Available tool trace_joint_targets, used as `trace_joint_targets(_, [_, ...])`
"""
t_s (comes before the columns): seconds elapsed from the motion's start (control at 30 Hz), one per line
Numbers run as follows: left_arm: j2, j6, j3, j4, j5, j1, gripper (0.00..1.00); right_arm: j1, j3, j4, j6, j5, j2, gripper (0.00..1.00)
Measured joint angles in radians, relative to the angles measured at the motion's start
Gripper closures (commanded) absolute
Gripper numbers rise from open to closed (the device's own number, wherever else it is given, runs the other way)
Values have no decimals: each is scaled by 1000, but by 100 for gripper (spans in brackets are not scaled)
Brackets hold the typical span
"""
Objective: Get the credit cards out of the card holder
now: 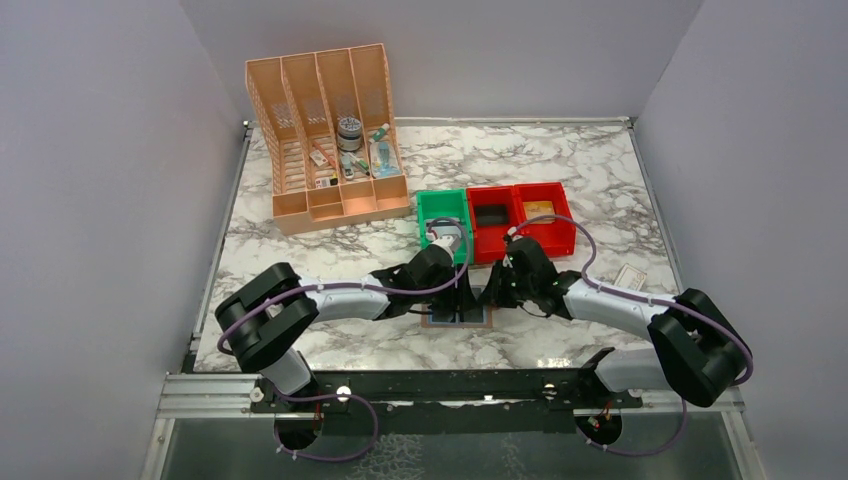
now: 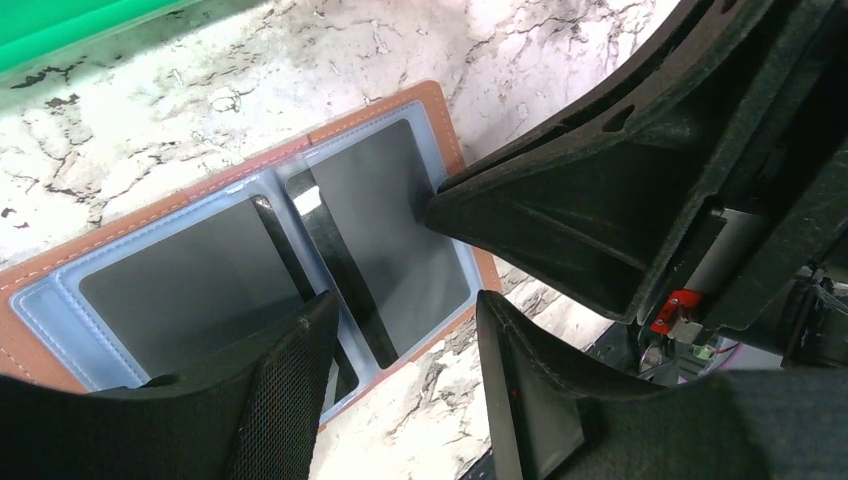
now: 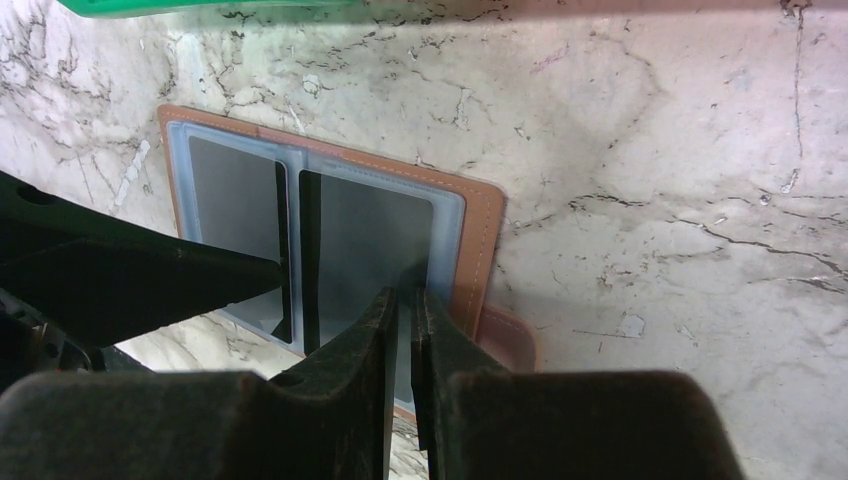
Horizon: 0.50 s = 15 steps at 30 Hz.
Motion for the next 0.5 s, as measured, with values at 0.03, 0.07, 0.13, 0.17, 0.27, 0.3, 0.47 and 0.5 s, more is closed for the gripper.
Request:
trace_joint_targets(0.03, [2, -2, 0, 0, 0, 0, 45, 0, -2, 5, 2, 0, 0, 88])
trace_joint_targets(0.07, [4, -4, -1, 2, 0, 0, 45, 0, -4, 8, 2, 1, 0, 88])
trace_joint_targets(0.13, [5, -10, -8, 13, 0, 0, 47, 0, -5, 14, 3, 0, 0, 88])
trace_joint_targets(0.17, [6, -13, -14, 24, 1, 0, 47, 0, -7, 17, 3, 0, 0, 88])
trace_joint_targets(0.27, [20, -27, -27, 45, 9, 0, 50, 0, -10, 26, 4, 0, 0, 88])
trace_joint_targets(0.3, [26, -30, -28, 49, 11, 0, 50, 0, -11, 28, 5, 0, 0, 88])
trace_joint_targets(0.47, [40, -56, -35, 73, 15, 3, 54, 0, -16, 36, 10, 0, 0, 88])
trace_joint_targets(0.5, [40, -61, -39, 80, 14, 4, 56, 0, -17, 37, 12, 0, 0, 88])
